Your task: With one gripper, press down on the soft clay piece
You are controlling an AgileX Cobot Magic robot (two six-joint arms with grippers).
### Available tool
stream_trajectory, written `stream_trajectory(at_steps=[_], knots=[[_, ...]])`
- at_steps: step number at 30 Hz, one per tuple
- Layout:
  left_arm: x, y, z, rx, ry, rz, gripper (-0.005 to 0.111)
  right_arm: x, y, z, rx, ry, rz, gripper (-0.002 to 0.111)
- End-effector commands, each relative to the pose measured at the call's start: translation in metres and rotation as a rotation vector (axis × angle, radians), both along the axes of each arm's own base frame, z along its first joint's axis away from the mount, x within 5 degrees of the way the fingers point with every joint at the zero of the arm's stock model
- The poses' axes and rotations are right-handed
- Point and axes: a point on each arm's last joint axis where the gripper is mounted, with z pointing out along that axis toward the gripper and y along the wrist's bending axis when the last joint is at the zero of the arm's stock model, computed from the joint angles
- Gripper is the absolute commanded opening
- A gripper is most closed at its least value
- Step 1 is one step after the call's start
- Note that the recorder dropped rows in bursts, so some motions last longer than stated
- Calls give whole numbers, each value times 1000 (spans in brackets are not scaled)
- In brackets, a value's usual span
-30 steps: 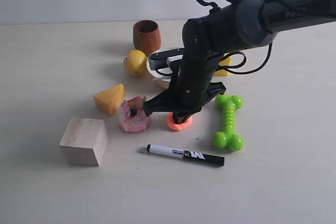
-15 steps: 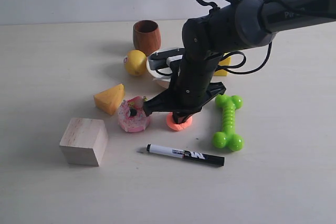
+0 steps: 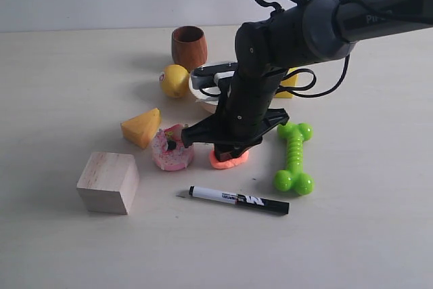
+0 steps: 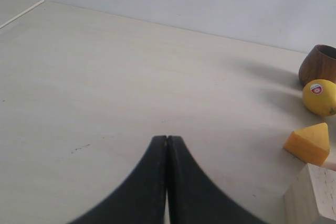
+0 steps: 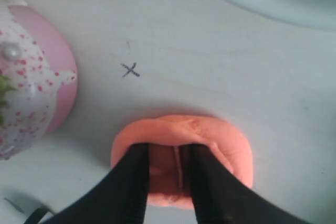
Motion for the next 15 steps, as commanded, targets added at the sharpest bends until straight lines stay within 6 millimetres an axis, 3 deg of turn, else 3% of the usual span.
stream_trajectory(at_steps=[1, 15], knots=[[0, 0, 0, -3, -5, -6, 0, -2, -2, -12, -23, 34, 7, 32], [0, 0, 0, -3, -5, -6, 0, 1, -4, 8, -27, -44, 44, 28]])
